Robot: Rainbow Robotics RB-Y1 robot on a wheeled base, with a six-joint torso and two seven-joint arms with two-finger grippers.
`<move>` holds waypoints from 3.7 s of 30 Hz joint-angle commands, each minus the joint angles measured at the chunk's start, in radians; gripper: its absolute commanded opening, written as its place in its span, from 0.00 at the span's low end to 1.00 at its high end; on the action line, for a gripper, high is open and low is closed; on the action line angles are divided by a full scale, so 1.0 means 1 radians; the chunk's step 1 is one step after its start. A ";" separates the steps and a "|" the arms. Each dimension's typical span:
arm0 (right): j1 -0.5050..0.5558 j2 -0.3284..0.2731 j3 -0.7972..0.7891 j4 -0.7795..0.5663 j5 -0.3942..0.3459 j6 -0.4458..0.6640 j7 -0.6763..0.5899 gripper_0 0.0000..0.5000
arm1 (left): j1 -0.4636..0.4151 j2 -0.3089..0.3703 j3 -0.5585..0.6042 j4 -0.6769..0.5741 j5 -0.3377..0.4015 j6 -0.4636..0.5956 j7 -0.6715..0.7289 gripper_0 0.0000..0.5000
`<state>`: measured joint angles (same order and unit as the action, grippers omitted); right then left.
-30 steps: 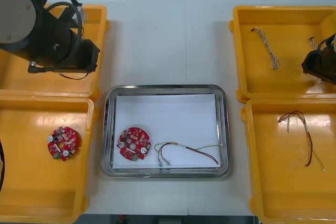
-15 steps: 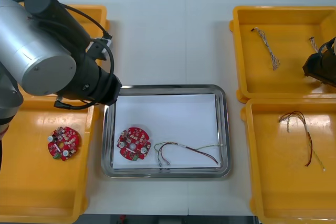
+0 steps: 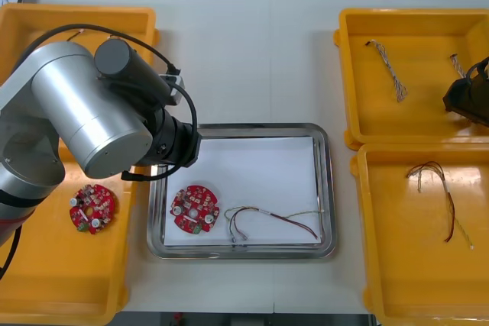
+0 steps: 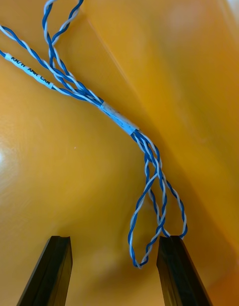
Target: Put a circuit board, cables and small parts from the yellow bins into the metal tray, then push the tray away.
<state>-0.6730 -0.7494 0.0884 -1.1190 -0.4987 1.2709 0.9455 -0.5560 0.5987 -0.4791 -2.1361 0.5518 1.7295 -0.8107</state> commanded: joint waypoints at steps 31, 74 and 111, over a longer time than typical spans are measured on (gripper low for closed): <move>-0.151 -0.039 0.011 -0.007 -0.001 0.168 -0.021 0.00 | 0.031 0.064 -0.174 0.113 -0.081 -0.231 0.203 0.00; -0.172 0.197 -0.176 -0.343 0.065 0.555 -0.059 0.00 | 0.041 0.064 -0.213 0.194 -0.098 -0.326 0.220 0.00; -0.171 0.131 -0.239 -0.180 0.054 0.420 -0.047 1.00 | -0.048 0.019 -0.003 0.099 0.056 -0.085 0.245 1.00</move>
<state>-0.8000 -0.5708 -0.1251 -1.3257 -0.4438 1.7218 0.9162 -0.5463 0.6354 -0.5375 -2.0042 0.5753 1.6084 -0.6589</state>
